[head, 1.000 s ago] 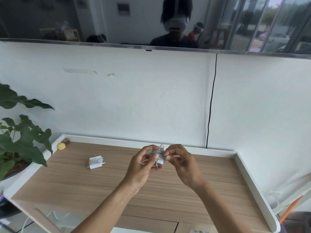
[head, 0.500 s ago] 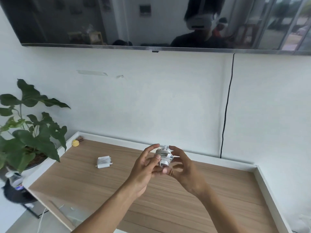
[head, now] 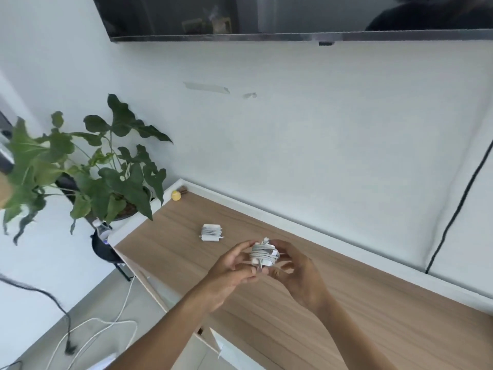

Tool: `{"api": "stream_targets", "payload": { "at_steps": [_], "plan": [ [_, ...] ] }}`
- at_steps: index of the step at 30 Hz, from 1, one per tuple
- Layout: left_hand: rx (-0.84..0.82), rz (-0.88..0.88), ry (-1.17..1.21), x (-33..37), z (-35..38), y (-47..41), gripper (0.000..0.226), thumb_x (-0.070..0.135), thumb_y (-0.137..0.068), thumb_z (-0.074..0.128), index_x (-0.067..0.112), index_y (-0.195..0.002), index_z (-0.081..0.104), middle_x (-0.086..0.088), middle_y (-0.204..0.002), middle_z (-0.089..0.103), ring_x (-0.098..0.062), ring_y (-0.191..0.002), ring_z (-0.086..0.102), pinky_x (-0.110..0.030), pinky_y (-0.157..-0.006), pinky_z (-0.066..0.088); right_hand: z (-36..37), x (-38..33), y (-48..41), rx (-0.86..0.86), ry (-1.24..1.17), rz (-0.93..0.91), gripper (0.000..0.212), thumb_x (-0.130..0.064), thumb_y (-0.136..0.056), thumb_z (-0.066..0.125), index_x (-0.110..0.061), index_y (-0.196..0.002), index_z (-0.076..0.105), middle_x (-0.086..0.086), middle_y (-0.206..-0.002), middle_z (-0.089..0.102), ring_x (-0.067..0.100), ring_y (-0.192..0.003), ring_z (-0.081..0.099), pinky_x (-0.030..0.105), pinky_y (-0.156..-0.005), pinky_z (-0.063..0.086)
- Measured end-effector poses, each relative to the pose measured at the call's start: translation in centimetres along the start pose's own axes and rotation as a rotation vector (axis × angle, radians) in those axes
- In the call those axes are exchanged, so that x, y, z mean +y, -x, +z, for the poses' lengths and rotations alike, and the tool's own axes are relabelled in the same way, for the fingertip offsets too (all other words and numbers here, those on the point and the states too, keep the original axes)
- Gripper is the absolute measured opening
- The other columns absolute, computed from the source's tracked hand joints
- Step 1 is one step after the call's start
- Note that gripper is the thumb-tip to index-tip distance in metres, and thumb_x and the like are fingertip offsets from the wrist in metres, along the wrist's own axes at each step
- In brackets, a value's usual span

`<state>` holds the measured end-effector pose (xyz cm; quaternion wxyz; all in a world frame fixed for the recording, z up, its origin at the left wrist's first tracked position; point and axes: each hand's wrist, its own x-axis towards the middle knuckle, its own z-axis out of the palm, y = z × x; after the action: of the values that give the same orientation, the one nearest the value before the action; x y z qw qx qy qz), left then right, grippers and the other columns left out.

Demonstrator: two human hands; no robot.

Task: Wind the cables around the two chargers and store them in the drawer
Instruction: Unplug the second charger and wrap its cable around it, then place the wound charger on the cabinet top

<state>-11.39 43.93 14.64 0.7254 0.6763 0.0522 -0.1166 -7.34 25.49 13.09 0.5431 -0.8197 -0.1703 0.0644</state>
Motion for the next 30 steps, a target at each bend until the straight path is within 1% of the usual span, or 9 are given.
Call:
{"api": "stream_targets", "payload": {
  "at_steps": [3, 6, 10, 12, 14, 18, 20, 24, 30],
  "plan": [
    [0.075, 0.021, -0.1, -0.7, -3.3, -0.6, 0.059, 0.009, -0.078, 0.069, 0.02, -0.133, 0.052, -0.006, -0.114, 0.071, -0.019, -0.1, 0.067, -0.043, -0.094, 0.052, 2.5, -0.1, -2.3, -0.065, -0.014, 0.016, 0.05, -0.024, -0.072, 0.081, -0.047, -0.105, 0.052, -0.028, -0.098, 0.068, -0.002, -0.088, 0.064, 0.023, -0.078, 0.051],
    [0.099, 0.019, -0.157, -1.4, -7.1, -2.0, 0.054, 0.006, -0.083, 0.07, 0.024, -0.131, 0.054, -0.001, -0.107, 0.073, -0.011, -0.092, 0.067, -0.035, -0.085, 0.052, 5.4, 0.1, -5.3, -0.119, 0.001, 0.015, 0.049, -0.026, -0.074, 0.08, -0.048, -0.105, 0.051, -0.038, -0.099, 0.063, -0.002, -0.092, 0.064, 0.028, -0.078, 0.052],
    [0.1, 0.023, -0.296, -2.8, -12.1, -5.2, 0.052, 0.015, -0.077, 0.078, 0.036, -0.121, 0.059, 0.001, -0.107, 0.072, -0.015, -0.094, 0.069, -0.029, -0.089, 0.051, 8.8, 1.7, -9.5, -0.169, 0.051, 0.058, 0.048, -0.028, -0.075, 0.079, -0.044, -0.112, 0.052, -0.025, -0.102, 0.068, -0.007, -0.098, 0.06, 0.019, -0.078, 0.049],
    [0.1, 0.041, -0.384, -3.8, -14.0, -6.8, 0.053, 0.012, -0.076, 0.079, 0.041, -0.116, 0.061, 0.005, -0.107, 0.069, -0.007, -0.09, 0.067, -0.02, -0.084, 0.049, 10.2, 3.0, -11.1, -0.19, 0.095, 0.085, 0.05, -0.026, -0.075, 0.079, -0.037, -0.117, 0.055, -0.016, -0.109, 0.066, -0.009, -0.097, 0.058, 0.01, -0.074, 0.044],
    [0.088, 0.063, -0.471, -5.3, -15.9, -8.6, 0.054, 0.012, -0.076, 0.079, 0.042, -0.117, 0.06, 0.008, -0.109, 0.065, 0.001, -0.089, 0.063, -0.012, -0.081, 0.047, 12.0, 4.7, -12.9, -0.213, 0.151, 0.111, 0.051, -0.024, -0.075, 0.079, -0.032, -0.12, 0.057, -0.01, -0.112, 0.064, -0.005, -0.095, 0.058, 0.012, -0.075, 0.042],
    [0.035, 0.091, -0.622, -9.5, -19.4, -12.2, 0.057, 0.016, -0.078, 0.075, 0.037, -0.127, 0.056, 0.01, -0.122, 0.057, 0.0, -0.107, 0.058, -0.02, -0.093, 0.05, 15.6, 8.3, -15.4, -0.243, 0.28, 0.158, 0.05, -0.024, -0.078, 0.072, -0.029, -0.124, 0.055, -0.011, -0.112, 0.061, 0.005, -0.098, 0.057, 0.02, -0.081, 0.045],
    [0.013, 0.097, -0.688, -11.3, -20.4, -13.7, 0.058, 0.016, -0.079, 0.074, 0.035, -0.129, 0.054, 0.013, -0.127, 0.054, 0.002, -0.109, 0.057, -0.02, -0.095, 0.049, 17.0, 9.8, -16.2, -0.238, 0.316, 0.19, 0.049, -0.025, -0.08, 0.07, -0.029, -0.126, 0.054, -0.013, -0.112, 0.058, 0.006, -0.099, 0.056, 0.024, -0.083, 0.047],
    [0.014, 0.086, -0.776, -13.5, -21.5, -15.7, 0.054, 0.022, -0.081, 0.073, 0.036, -0.129, 0.052, 0.014, -0.123, 0.054, -0.003, -0.097, 0.061, -0.015, -0.082, 0.047, 18.9, 11.5, -17.1, -0.203, 0.319, 0.258, 0.05, -0.02, -0.081, 0.07, -0.027, -0.127, 0.054, -0.011, -0.11, 0.055, 0.005, -0.092, 0.055, 0.029, -0.085, 0.049],
    [-0.024, 0.09, -0.861, -15.2, -22.6, -17.1, 0.053, 0.029, -0.083, 0.069, 0.031, -0.133, 0.05, 0.011, -0.119, 0.056, -0.004, -0.097, 0.059, -0.013, -0.082, 0.042, 20.1, 12.2, -17.6, -0.205, 0.329, 0.322, 0.055, -0.023, -0.082, 0.069, -0.034, -0.132, 0.048, -0.015, -0.111, 0.053, 0.005, -0.095, 0.056, 0.027, -0.085, 0.049]
  ]
}}
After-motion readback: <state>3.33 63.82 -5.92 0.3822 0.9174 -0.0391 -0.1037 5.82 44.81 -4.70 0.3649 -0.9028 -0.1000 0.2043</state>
